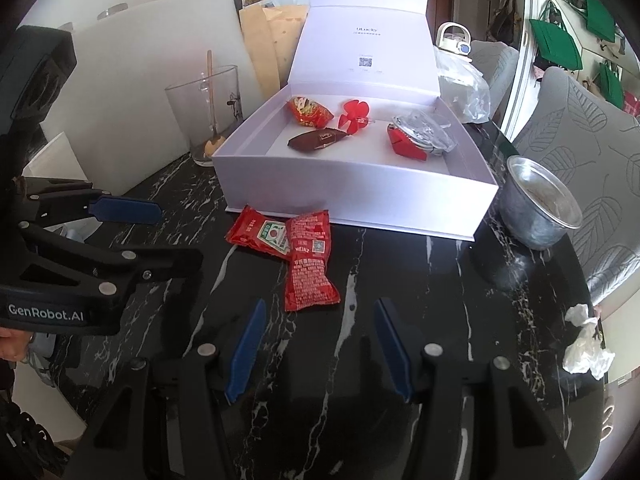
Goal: Organize objects
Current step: 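Move the left gripper to the Heinz ketchup packet while the right approaches the red snack packet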
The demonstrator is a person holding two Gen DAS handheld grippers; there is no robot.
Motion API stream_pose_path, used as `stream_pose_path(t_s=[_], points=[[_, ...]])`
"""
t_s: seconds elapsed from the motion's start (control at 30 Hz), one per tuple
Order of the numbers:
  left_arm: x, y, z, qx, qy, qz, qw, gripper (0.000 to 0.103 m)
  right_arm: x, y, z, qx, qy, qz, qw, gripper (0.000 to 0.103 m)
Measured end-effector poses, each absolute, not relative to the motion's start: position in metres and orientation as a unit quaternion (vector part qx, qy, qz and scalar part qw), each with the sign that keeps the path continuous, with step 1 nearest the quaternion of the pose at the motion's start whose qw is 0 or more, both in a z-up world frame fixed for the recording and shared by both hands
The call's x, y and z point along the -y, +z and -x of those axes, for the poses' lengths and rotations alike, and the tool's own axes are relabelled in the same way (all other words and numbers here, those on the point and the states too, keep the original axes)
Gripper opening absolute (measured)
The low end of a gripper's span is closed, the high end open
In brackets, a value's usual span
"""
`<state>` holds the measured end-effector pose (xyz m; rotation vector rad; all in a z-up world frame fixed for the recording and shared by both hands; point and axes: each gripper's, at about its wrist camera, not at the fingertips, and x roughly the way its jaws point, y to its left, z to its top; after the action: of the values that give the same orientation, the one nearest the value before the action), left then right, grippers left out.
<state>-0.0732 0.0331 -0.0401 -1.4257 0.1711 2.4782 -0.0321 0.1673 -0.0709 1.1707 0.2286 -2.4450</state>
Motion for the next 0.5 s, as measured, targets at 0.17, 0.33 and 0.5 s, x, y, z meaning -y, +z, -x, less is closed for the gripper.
stream_pose_path(t_s=[0.17,0.33,0.5], points=[[-0.031,-0.043,0.085,-0.061,0.855,0.496,0.137,0.063,-0.158,-0.08,0.049,-0.091,-0.874,-0.425,0.216,0.057],[-0.03,-0.042,0.099,-0.061,0.855,0.499,0.126,0.063,-0.151,-0.09,0.062,-0.103,-0.872,-0.431,0.21,0.057],[-0.032,-0.044,0.11,-0.05,0.849,0.509,0.131,0.063,-0.152,-0.093,0.07,-0.096,-0.872,-0.435,0.201,0.057]])
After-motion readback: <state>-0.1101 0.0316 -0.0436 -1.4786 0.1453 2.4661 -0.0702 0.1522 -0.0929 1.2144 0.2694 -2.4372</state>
